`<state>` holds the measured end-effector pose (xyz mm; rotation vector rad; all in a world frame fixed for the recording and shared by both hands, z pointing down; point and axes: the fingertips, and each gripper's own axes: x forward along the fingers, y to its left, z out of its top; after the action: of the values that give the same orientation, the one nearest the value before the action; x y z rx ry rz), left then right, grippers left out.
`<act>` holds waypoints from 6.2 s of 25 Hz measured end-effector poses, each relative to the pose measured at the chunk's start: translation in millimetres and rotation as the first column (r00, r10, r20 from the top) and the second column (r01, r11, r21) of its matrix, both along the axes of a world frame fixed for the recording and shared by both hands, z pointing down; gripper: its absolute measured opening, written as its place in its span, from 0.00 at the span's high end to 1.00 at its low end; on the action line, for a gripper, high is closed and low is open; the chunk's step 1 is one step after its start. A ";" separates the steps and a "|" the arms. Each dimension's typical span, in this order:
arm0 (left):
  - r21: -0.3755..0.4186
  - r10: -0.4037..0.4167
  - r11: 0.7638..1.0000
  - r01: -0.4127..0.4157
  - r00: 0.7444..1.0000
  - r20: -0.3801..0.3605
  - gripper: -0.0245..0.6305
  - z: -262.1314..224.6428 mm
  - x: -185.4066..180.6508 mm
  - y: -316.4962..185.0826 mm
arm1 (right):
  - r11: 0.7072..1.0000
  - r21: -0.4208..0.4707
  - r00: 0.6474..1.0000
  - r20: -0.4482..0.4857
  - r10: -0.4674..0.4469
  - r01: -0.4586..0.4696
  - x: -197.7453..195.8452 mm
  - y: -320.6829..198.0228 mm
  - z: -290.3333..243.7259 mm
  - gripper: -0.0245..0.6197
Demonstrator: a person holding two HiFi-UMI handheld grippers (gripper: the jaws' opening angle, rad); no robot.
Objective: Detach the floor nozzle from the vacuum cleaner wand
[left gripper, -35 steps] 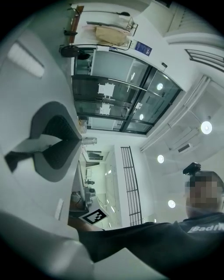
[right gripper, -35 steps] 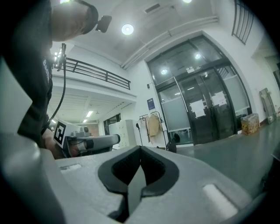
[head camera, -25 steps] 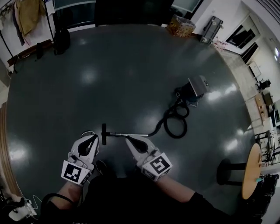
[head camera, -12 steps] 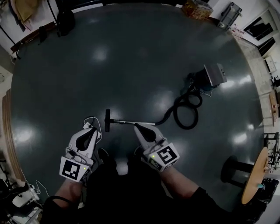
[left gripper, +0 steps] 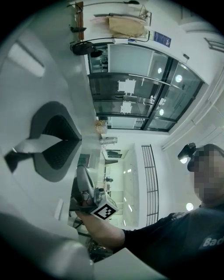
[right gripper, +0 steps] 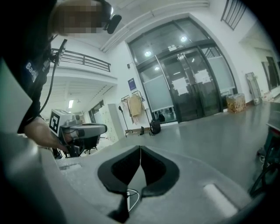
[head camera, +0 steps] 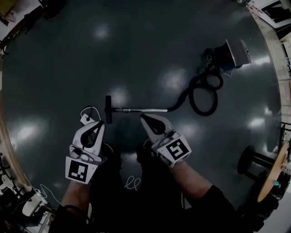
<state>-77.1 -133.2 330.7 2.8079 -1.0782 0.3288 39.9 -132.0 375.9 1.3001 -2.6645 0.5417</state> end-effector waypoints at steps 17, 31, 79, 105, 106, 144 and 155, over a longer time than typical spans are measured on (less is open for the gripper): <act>-0.105 0.270 0.962 -0.253 0.942 0.197 0.81 338.6 -1.2 -26.1 | 0.962 -0.112 0.966 -0.048 -0.255 0.249 -28.1 -11.7 292.0 0.86; -0.316 0.652 0.746 -0.585 0.550 0.521 0.60 588.3 0.4 -7.7 | 0.805 -0.246 0.774 -0.232 -0.590 0.540 -53.1 -7.0 481.5 0.67; -0.894 0.917 0.240 -0.379 0.391 0.081 0.72 678.4 -59.1 35.8 | 0.581 -0.581 0.236 -0.562 -0.793 0.570 -62.0 27.5 675.7 0.74; -0.899 0.872 0.261 -0.353 0.485 0.062 0.73 660.8 -52.5 40.9 | 0.587 -0.596 0.245 -0.556 -0.794 0.548 -53.3 31.4 671.6 0.75; -0.879 0.876 0.311 -0.362 0.469 0.117 0.73 661.7 -51.9 39.0 | 0.578 -0.606 0.247 -0.543 -0.803 0.547 -52.4 32.7 671.1 0.75; -0.662 0.739 0.597 -0.453 -0.011 0.674 0.62 787.8 -69.6 29.0 | 0.586 -0.680 0.385 -0.446 -0.808 0.441 -8.9 41.7 719.1 0.57; -0.545 0.445 0.826 -0.146 0.763 0.470 0.57 594.1 -66.5 -17.7 | 0.730 -0.605 0.767 -0.288 -0.573 0.318 7.5 -4.5 563.5 0.56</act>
<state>-143.6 -150.9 924.8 2.4355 -0.4644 1.3654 47.4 -136.5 939.3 0.4843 -2.0914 0.7102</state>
